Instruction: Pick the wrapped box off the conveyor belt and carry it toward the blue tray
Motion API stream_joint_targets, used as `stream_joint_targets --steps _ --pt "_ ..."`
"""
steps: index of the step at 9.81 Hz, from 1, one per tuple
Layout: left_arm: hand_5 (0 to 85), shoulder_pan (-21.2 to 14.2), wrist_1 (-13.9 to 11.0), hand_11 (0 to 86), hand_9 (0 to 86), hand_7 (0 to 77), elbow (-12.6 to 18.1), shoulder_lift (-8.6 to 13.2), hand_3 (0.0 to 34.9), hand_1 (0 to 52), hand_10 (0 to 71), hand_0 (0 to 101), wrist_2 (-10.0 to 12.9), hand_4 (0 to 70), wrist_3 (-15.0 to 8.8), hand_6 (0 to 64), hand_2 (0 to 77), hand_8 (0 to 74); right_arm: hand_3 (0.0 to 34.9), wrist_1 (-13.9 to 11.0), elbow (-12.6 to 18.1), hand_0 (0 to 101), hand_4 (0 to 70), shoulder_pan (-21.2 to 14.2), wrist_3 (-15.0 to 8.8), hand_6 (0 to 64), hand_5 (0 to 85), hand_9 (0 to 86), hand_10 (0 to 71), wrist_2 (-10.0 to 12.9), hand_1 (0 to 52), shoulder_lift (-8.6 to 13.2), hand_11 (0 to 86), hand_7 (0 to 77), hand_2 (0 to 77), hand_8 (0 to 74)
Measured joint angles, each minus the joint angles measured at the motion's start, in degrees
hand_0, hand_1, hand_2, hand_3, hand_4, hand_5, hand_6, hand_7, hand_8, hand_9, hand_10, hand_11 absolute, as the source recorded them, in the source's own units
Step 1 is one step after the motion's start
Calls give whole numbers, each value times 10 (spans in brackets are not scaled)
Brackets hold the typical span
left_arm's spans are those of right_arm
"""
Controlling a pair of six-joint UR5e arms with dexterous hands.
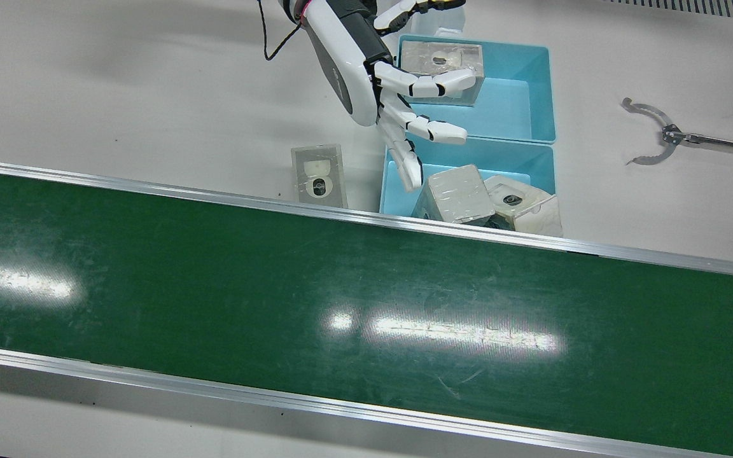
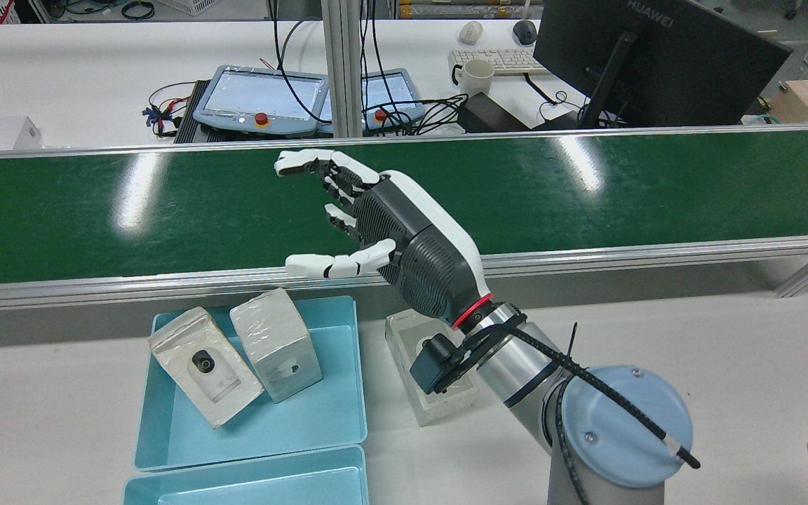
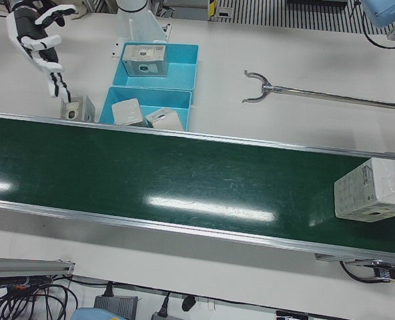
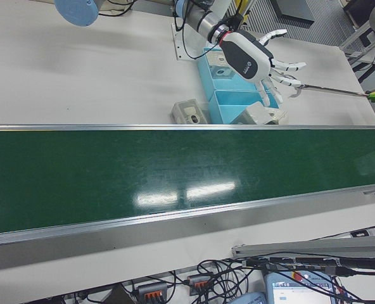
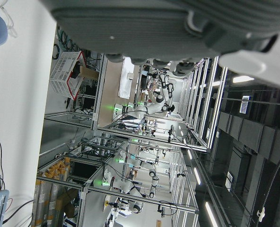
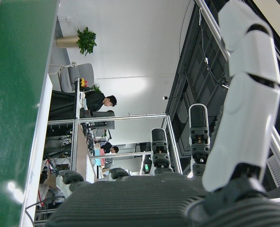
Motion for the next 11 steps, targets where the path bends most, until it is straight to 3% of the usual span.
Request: stream_joint_targets --steps 1,2,3,4,5,6,7,8,9,10,11 --pt "5 0 0 0 0 5 0 0 0 0 5 0 0 0 0 0 11 5 301 -2 3 436 191 26 -1 0 305 22 0 -13 115 -7 16 207 224 0" --pt "5 0 0 0 0 5 0 0 0 0 5 0 0 0 0 0 11 5 300 -12 7 454 202 56 0 0 371 16 5 -30 169 -20 16 207 251 0" --pt "5 0 0 0 0 5 0 0 0 0 5 0 0 0 0 0 5 5 300 -36 16 454 202 90 1 0 371 16 5 -45 169 -34 16 207 251 0" --pt "5 0 0 0 0 5 0 0 0 0 5 0 0 0 0 0 5 5 301 -65 25 457 158 125 2 0 327 16 5 -54 153 -46 11 169 256 0" --pt "5 0 0 0 5 5 0 0 0 0 5 0 0 0 0 0 5 0 301 -84 31 457 158 154 3 0 327 16 5 -60 153 -57 11 169 256 0" --pt "5 0 0 0 5 5 0 0 0 0 5 0 0 0 0 0 5 5 301 -95 32 463 104 174 9 0 175 16 5 -62 153 -72 11 142 175 0" --pt "5 0 0 0 5 5 0 0 0 0 0 0 0 0 0 0 5 5 301 -105 28 400 87 186 28 0 158 16 5 -61 44 -87 11 147 153 76" --pt "5 0 0 0 0 5 0 0 0 0 5 0 0 0 0 0 11 5 301 -116 23 310 44 193 50 0 147 16 5 -57 16 -100 11 147 22 60" --pt "5 0 0 0 0 5 0 0 0 0 5 0 0 0 0 0 11 5 301 -122 20 312 0 196 66 0 153 16 5 -53 33 -107 11 147 22 38" --pt "5 0 0 0 0 5 0 0 0 0 5 0 0 0 0 0 5 5 301 -123 18 312 0 198 75 0 153 16 5 -51 33 -111 11 147 22 38" --pt "5 0 0 0 0 5 0 0 0 0 5 0 0 0 0 0 5 5 302 -120 16 415 0 198 81 0 125 16 27 -50 93 -113 5 120 16 0"
